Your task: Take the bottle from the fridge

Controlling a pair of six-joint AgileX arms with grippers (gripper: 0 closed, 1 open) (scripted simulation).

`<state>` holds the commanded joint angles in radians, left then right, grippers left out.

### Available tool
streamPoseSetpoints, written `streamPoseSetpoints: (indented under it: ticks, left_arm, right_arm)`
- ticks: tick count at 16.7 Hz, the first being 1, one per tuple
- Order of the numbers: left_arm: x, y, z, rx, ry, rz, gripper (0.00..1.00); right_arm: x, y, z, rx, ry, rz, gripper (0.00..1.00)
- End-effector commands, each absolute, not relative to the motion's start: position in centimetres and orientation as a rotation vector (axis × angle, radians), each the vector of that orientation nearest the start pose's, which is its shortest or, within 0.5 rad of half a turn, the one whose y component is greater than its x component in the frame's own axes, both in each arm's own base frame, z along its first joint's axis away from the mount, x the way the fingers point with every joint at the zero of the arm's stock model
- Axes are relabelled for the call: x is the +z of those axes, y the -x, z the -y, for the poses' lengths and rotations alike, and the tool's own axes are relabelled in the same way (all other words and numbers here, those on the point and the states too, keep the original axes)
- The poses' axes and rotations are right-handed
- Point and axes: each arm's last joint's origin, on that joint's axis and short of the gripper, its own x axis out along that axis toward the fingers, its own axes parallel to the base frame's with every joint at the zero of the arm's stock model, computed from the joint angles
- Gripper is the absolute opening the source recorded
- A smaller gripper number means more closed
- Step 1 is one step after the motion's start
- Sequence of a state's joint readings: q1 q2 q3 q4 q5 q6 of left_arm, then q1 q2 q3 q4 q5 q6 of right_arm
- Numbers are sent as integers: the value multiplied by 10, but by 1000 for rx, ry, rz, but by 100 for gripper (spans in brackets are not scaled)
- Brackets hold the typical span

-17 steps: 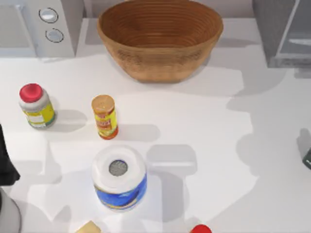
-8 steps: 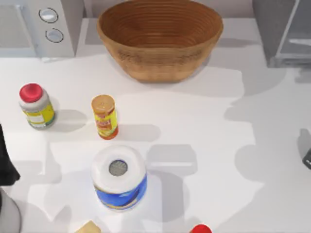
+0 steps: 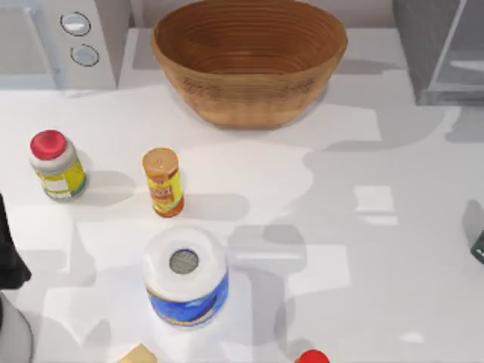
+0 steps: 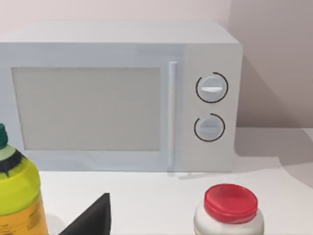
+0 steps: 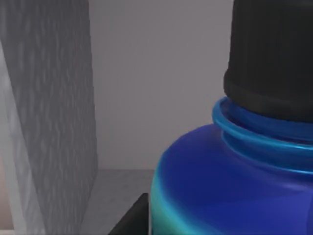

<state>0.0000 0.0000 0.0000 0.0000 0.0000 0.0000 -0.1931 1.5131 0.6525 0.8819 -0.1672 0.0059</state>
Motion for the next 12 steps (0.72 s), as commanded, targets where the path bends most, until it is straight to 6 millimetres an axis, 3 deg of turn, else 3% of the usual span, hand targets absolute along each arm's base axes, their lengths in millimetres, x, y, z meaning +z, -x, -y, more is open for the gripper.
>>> streamPoseSetpoints:
  ticks: [3, 5, 9, 12]
  left_arm:
    - [160, -106, 1, 0, 0, 0, 100]
    - [160, -106, 1, 0, 0, 0, 100]
    - [160, -106, 1, 0, 0, 0, 100]
    - [160, -106, 1, 0, 0, 0, 100]
  right_arm:
    - [238, -258, 36, -13, 13, 16, 0]
    - [241, -219, 26, -13, 9, 12, 0]
    - [220, -153, 11, -11, 1, 6, 0]
    - [194, -124, 6, -7, -1, 6, 0]
